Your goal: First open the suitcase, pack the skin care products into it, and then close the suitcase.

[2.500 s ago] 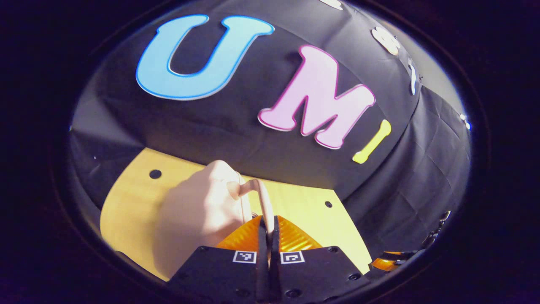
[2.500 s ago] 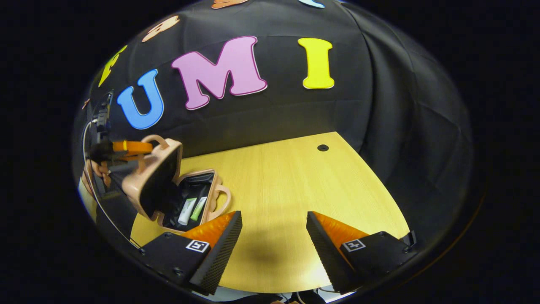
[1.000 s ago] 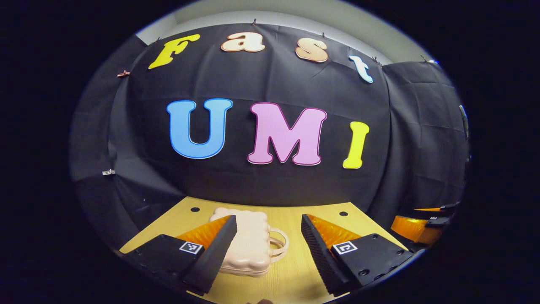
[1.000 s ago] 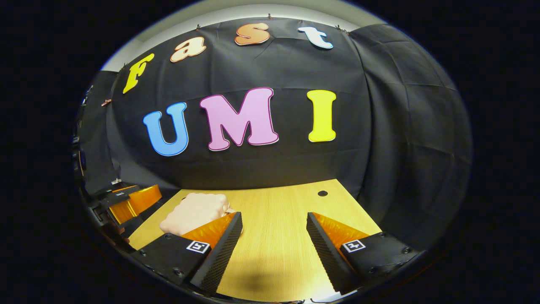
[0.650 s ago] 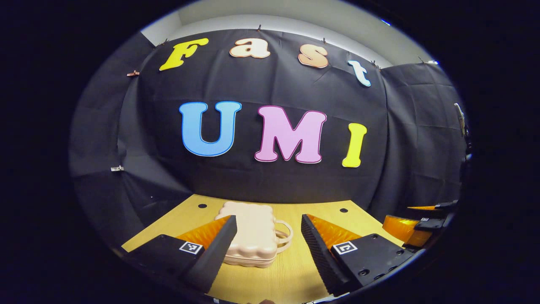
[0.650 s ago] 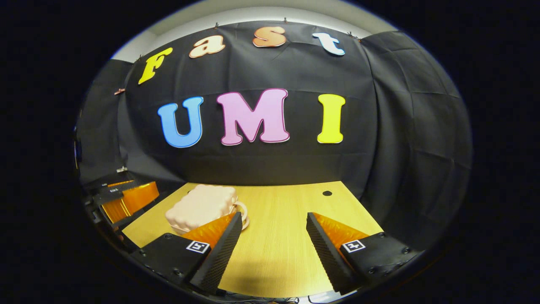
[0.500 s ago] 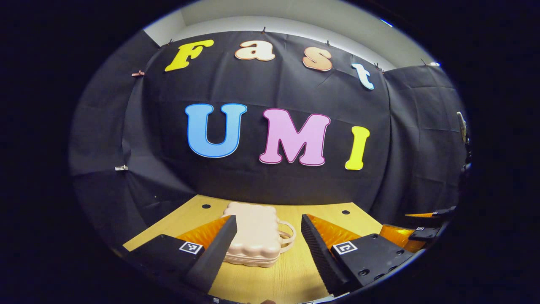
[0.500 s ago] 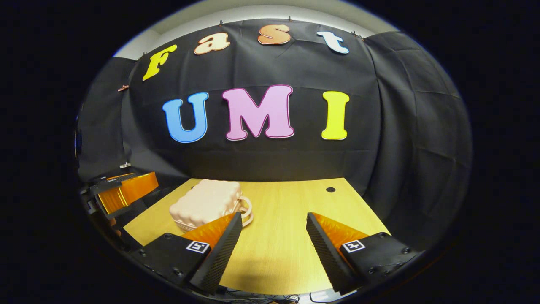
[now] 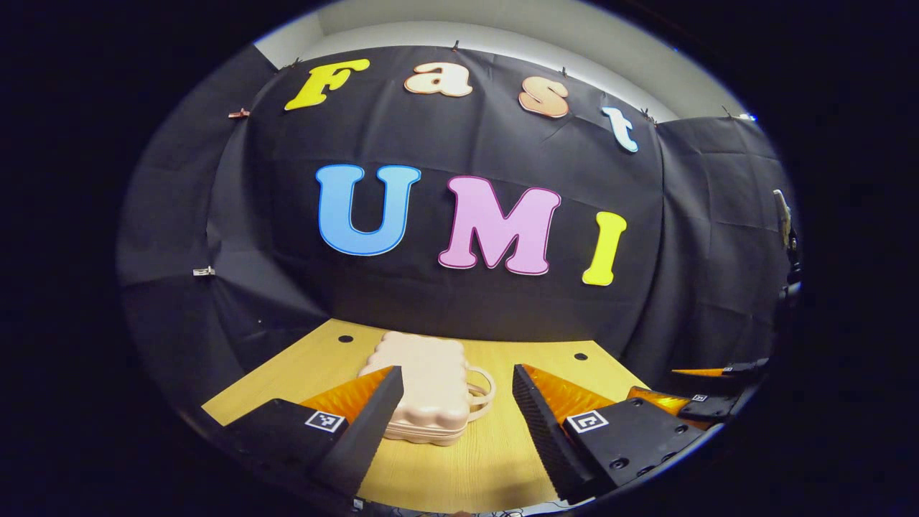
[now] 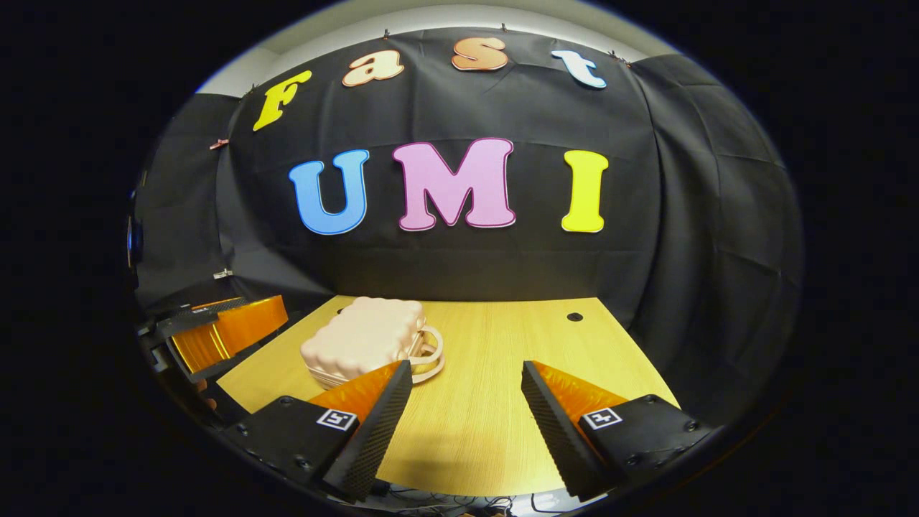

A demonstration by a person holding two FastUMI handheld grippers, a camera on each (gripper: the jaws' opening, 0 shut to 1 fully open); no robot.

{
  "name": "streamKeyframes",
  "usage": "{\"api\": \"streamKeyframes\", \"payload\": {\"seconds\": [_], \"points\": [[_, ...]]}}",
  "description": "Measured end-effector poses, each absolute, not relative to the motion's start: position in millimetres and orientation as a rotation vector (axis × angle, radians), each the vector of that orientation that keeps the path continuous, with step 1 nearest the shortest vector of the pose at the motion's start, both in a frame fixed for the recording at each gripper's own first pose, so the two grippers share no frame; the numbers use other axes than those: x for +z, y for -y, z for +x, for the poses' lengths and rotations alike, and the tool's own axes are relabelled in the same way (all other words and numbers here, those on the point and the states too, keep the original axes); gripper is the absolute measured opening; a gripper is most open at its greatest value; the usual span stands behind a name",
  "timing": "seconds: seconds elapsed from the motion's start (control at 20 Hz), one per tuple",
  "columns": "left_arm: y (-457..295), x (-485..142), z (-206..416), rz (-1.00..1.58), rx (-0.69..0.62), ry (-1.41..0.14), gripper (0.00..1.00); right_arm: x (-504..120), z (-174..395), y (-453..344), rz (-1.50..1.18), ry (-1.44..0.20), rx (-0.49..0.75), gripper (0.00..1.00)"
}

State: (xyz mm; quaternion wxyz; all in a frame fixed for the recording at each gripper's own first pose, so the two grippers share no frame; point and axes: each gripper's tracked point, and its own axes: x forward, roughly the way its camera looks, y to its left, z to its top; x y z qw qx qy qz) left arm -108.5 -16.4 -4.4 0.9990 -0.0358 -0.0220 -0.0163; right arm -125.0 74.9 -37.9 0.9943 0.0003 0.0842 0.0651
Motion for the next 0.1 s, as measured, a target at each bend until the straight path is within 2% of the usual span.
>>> {"api": "streamKeyframes", "payload": {"seconds": [0.1], "points": [[16.2,-5.0,-107.0,-0.066,-0.039,0.037,0.96,-39.2,-125.1,-69.1,0.0,-0.17,0.11,0.97]]}}
